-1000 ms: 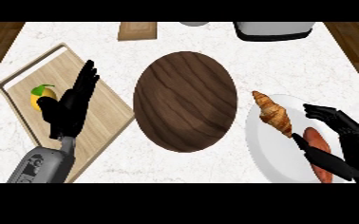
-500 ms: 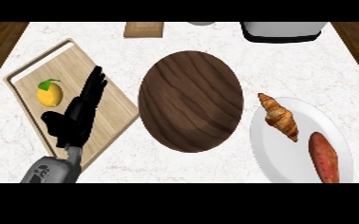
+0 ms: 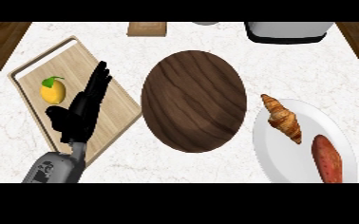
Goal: Pick the sweet potato from the plate and place it in the bowl
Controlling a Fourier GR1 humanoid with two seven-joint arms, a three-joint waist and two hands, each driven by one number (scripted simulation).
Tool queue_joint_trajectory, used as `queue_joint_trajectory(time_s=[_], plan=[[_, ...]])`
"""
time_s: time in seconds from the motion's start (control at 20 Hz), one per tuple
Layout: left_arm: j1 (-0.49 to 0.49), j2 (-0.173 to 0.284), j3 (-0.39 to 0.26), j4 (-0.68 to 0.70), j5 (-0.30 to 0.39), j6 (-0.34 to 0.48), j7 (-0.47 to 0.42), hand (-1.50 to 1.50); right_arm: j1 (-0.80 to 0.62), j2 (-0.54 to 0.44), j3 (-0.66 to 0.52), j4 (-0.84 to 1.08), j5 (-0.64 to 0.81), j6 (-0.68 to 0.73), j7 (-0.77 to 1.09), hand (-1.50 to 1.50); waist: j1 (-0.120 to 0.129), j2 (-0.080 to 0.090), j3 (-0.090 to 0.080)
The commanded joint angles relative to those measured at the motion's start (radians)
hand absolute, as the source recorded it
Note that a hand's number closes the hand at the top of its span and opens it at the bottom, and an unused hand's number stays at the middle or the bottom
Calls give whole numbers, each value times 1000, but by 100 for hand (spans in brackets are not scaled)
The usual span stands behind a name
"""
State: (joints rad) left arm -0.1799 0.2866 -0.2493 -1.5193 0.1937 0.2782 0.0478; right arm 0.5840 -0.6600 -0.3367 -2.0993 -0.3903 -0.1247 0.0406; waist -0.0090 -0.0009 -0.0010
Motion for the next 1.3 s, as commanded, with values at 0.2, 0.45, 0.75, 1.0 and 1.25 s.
queue_joint_trajectory(time_s=[0.2,0.45,0.75,1.0,1.25], plan=[[-2,-34,-16,-7,-37,3,25,0,-53,-119,28,58,-2,138,240,-150,8,2,1],[8,-57,2,31,-63,-9,-22,0,-74,-51,104,153,100,197,221,-150,5,1,1],[90,-57,34,-45,-61,-60,-12,0,-75,22,25,117,94,319,236,-150,3,-1,1],[17,-65,80,-14,-70,-78,14,0,-81,116,-15,166,95,380,161,-150,2,0,1],[9,-111,94,62,-82,-102,-46,0,-181,175,-14,215,115,394,183,-150,5,1,1]])
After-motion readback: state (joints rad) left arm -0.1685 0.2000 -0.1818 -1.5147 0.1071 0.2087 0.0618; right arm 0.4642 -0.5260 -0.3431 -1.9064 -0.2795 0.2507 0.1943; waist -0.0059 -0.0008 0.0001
